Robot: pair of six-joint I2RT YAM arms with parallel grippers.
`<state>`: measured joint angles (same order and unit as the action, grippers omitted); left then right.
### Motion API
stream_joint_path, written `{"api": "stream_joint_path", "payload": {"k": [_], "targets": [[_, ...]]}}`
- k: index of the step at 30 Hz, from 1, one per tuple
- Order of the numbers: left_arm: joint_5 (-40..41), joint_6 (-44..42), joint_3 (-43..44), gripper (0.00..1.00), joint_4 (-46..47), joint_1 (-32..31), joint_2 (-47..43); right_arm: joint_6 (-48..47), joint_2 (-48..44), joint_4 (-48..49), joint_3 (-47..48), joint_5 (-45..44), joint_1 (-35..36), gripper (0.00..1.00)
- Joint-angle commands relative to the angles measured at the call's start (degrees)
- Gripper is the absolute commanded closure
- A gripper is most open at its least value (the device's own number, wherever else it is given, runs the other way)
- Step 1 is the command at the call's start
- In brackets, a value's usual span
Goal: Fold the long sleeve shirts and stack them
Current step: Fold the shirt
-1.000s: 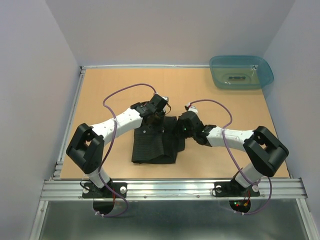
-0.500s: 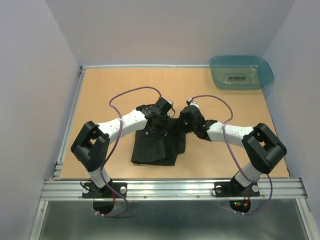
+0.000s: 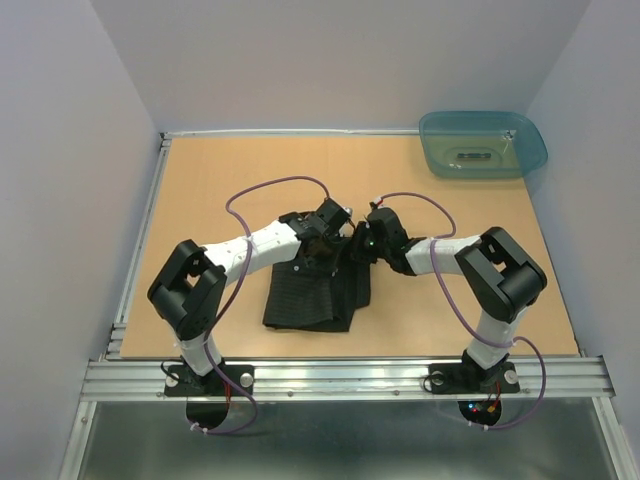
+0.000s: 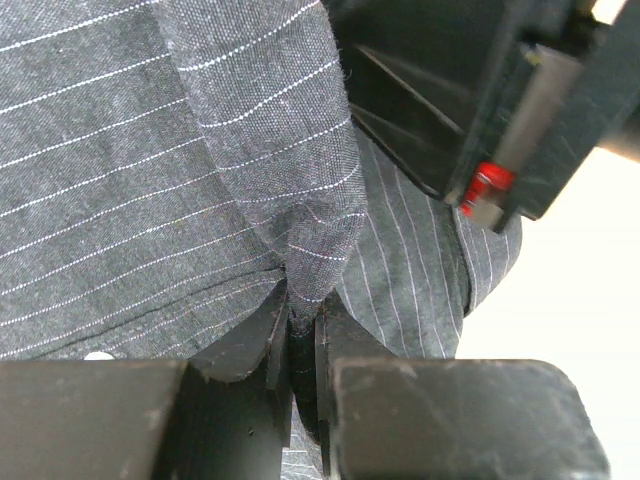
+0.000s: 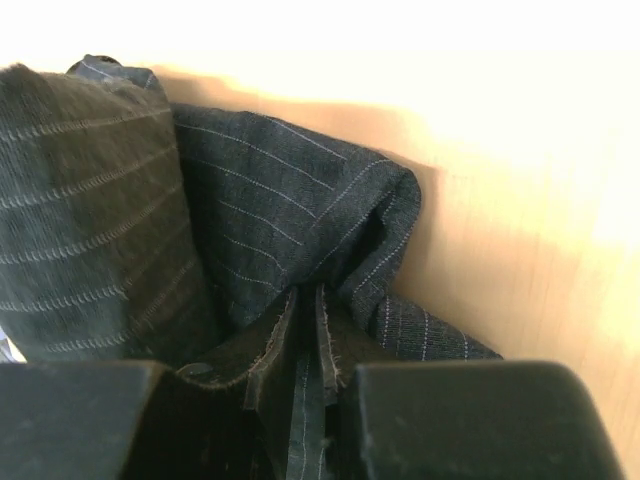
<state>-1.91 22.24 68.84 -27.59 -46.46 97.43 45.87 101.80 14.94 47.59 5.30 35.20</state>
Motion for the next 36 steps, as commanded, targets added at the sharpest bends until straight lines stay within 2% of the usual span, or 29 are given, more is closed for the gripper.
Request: {"api": "stream_joint_path", "payload": {"k": [1,9,12,14,16,17,20,26,32,36], "targets": [[-0.37,-1.41,3.40,0.96,-0.61,-1.88,0.39,0.72,1.47,5.45,1.01,2.08,-0.57,0.82],[0.94,-0.62,5.60,0.96,-1.67,-3.03,2.24,0.28,1.74,5.98,0.22,1.99,-0.57,0.82],[1.47,0.96,6.39,0.90,-2.11,-3.11,3.47,0.28,1.65,6.15,0.22,2.43,-0.57,0.82],[1.47,1.84,6.83,0.78,-2.46,-3.03,4.09,0.28,1.13,6.15,0.13,2.52,-0.66,0.82],[1.47,3.16,7.36,0.70,-2.20,-3.03,3.91,0.01,0.60,6.15,-0.22,2.43,-0.66,0.81],[3.21,3.68,7.45,0.61,-2.03,-3.11,3.21,-0.16,0.25,6.15,-0.31,2.00,-0.66,0.81],[4.20,5.00,8.06,0.42,-1.50,-3.03,0.84,-1.30,-1.60,5.54,-0.66,0.59,-0.66,0.80],[4.90,6.93,9.38,0.25,-0.88,-2.32,-5.65,-6.05,-8.01,-1.30,1.44,-4.76,-1.19,0.71],[5.95,8.25,7.90,0.25,1.05,0.31,-14.36,-11.93,-15.65,-10.80,4.52,-13.11,-2.94,0.66],[6.13,8.52,1.59,0.27,3.15,5.30,-22.60,-13.35,-20.23,-14.23,6.28,-12.25,-2.86,0.63]]}}
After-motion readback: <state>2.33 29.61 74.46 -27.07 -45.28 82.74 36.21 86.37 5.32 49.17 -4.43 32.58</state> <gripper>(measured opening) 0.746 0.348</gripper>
